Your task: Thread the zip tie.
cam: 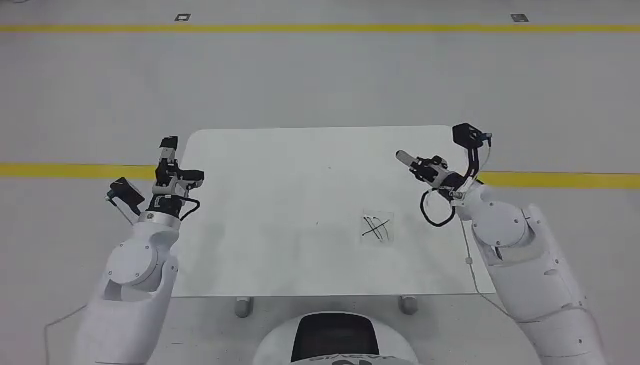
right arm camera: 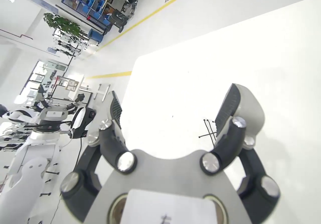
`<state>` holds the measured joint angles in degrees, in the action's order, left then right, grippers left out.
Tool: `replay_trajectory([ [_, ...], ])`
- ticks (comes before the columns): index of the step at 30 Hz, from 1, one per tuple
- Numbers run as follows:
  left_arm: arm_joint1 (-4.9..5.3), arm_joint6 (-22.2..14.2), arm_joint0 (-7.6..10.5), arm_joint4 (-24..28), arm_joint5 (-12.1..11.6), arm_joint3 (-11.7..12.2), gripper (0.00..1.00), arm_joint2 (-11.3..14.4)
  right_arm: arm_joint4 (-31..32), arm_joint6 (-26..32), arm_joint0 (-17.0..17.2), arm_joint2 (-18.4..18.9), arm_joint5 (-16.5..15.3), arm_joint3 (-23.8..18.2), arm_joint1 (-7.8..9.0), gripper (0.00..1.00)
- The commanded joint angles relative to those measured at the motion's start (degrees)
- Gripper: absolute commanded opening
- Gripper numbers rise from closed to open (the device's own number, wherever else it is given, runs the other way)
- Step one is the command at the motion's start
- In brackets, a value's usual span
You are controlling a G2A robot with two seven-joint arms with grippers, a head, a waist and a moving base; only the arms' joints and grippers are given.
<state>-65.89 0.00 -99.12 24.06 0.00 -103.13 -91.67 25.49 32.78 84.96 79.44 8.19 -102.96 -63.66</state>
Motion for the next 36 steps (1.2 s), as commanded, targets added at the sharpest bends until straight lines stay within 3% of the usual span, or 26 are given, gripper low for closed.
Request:
replay_trajectory([
  [1,0.00,0.0,0.00,0.0,0.0,0.0,1.00,0.0,6.1,3.8,-1.7,-1.3,1.2,-0.1,0.20,1.00],
  [8,0.00,0.0,0.00,0.0,0.0,0.0,1.00,0.0,15.0,11.4,-7.7,-7.3,4.1,2.1,-0.03,1.00],
  [10,0.00,0.0,0.00,0.0,0.0,0.0,1.00,0.0,18.3,14.8,-9.3,-9.9,3.6,3.0,-0.10,1.00],
  [21,0.00,0.0,0.00,0.0,0.0,0.0,1.00,0.0,18.3,14.8,-9.3,-9.9,3.6,3.0,-0.10,1.00],
  [24,0.00,0.0,0.00,0.0,0.0,0.0,1.00,0.0,19.5,14.3,-9.4,-10.5,1.1,3.0,-0.05,1.00],
  [29,0.00,0.0,0.00,0.0,0.0,0.0,1.00,0.0,23.9,20.9,-14.6,-14.8,-0.5,6.7,-0.48,1.00],
  [36,0.00,0.0,0.00,0.0,0.0,0.0,1.00,0.0,25.7,25.1,-21.7,-22.1,0.2,13.5,-2.28,1.00],
])
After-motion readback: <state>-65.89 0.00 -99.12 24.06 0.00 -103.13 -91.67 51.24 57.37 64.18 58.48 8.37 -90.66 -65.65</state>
